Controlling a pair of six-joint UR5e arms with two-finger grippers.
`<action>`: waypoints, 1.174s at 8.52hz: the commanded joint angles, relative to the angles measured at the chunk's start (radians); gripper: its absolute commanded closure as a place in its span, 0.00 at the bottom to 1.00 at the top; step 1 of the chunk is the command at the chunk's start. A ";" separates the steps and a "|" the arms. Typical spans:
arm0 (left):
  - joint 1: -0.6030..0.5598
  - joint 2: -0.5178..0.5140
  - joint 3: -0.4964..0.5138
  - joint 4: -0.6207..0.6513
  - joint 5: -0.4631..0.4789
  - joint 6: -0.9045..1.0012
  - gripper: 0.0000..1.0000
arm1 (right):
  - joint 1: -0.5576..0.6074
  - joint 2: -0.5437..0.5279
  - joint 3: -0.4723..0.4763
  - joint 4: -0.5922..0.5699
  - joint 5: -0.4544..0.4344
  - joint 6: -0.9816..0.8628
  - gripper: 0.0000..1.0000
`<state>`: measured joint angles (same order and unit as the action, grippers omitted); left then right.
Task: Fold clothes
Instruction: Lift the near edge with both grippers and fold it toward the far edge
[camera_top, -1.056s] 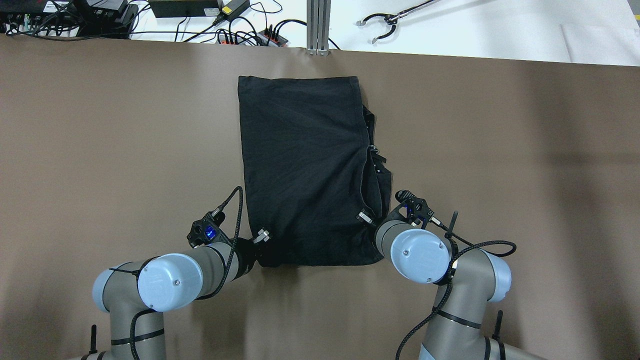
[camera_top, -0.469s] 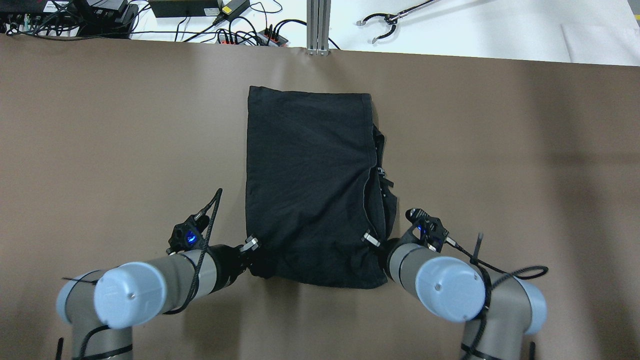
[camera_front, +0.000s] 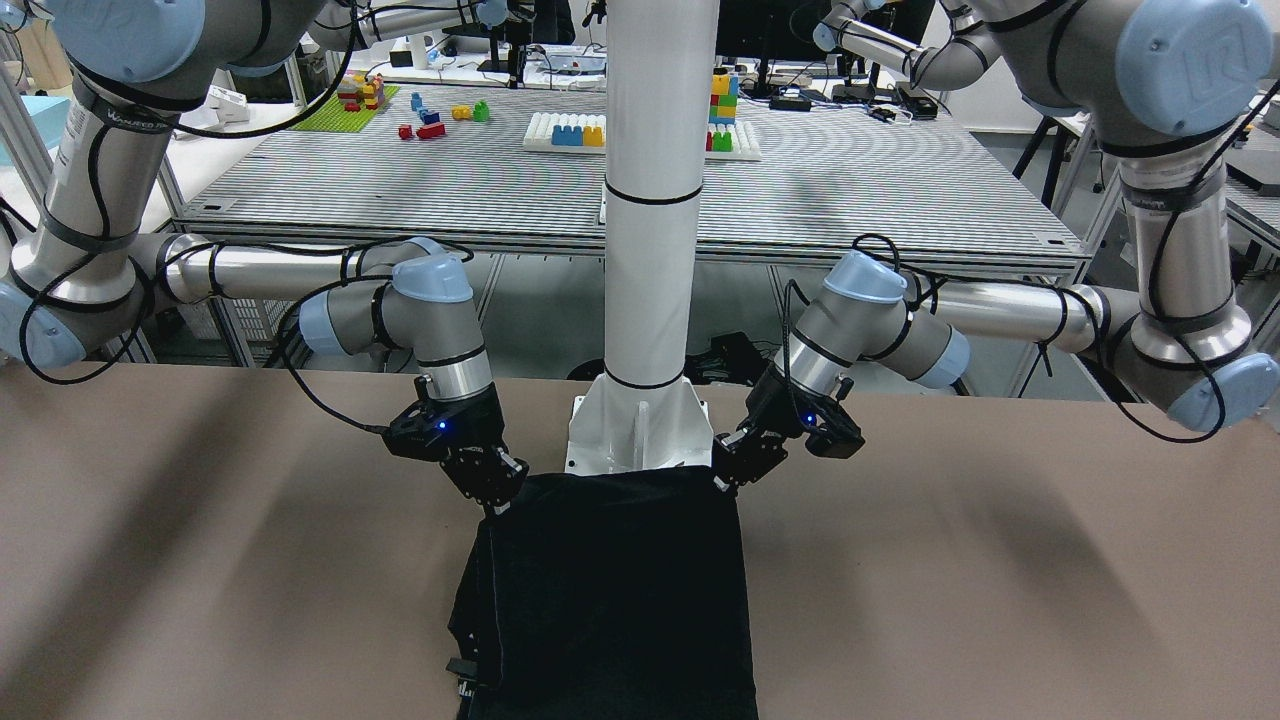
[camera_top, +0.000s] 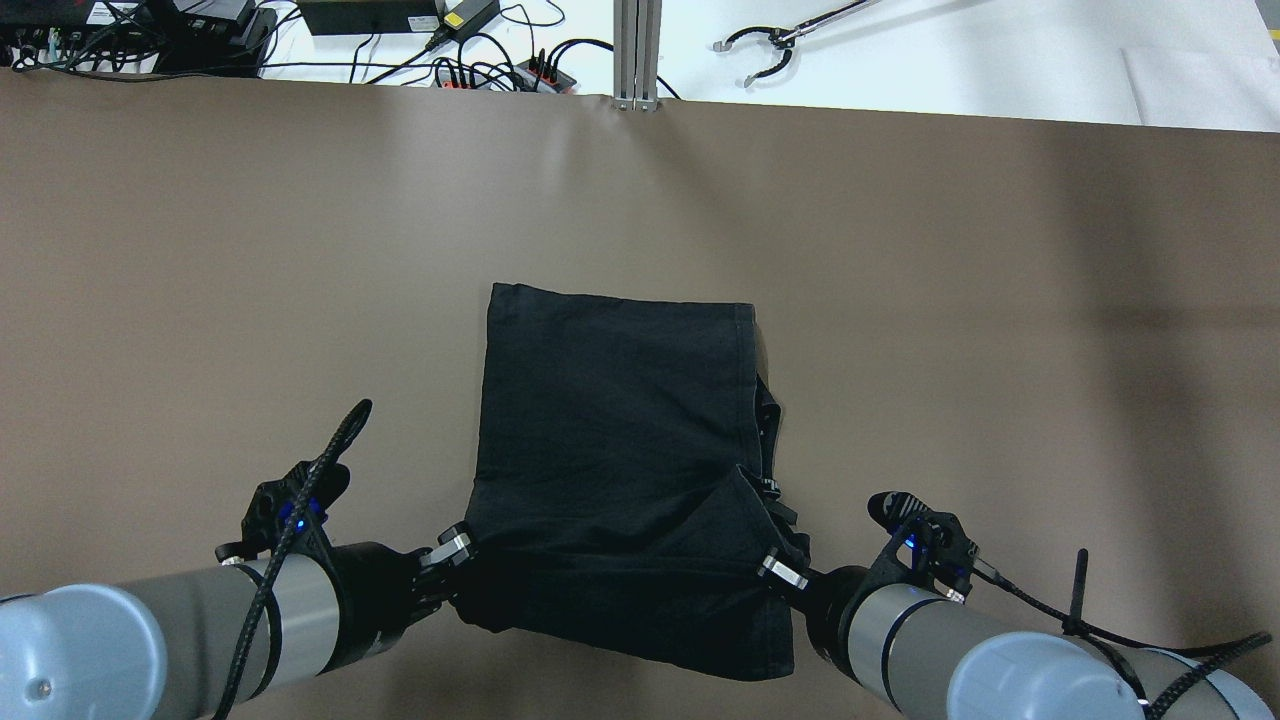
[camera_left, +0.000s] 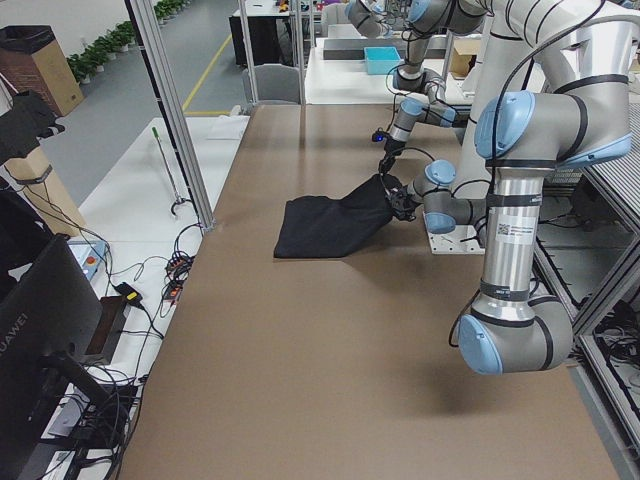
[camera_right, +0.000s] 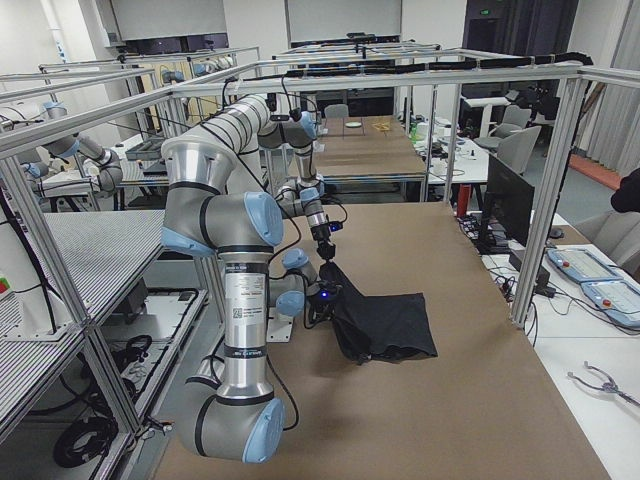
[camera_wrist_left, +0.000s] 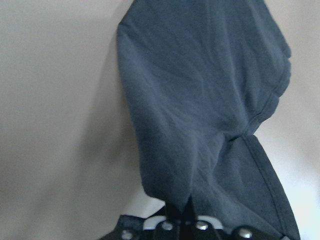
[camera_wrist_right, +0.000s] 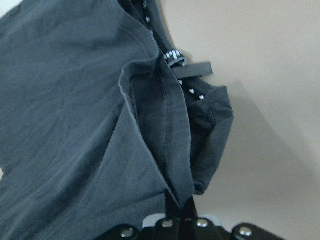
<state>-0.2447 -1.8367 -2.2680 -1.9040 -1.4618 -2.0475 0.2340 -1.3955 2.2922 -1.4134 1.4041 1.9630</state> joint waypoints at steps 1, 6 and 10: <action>-0.155 -0.133 0.092 0.131 -0.058 0.099 1.00 | 0.075 0.095 -0.059 -0.068 0.006 -0.015 1.00; -0.318 -0.212 0.319 0.132 -0.106 0.225 1.00 | 0.250 0.344 -0.343 -0.090 0.006 -0.162 1.00; -0.413 -0.464 0.692 0.119 -0.112 0.331 0.95 | 0.330 0.421 -0.580 -0.001 0.007 -0.291 0.72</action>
<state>-0.6089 -2.1782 -1.7675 -1.7750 -1.5710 -1.7626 0.5290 -0.9996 1.8230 -1.4780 1.4103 1.7299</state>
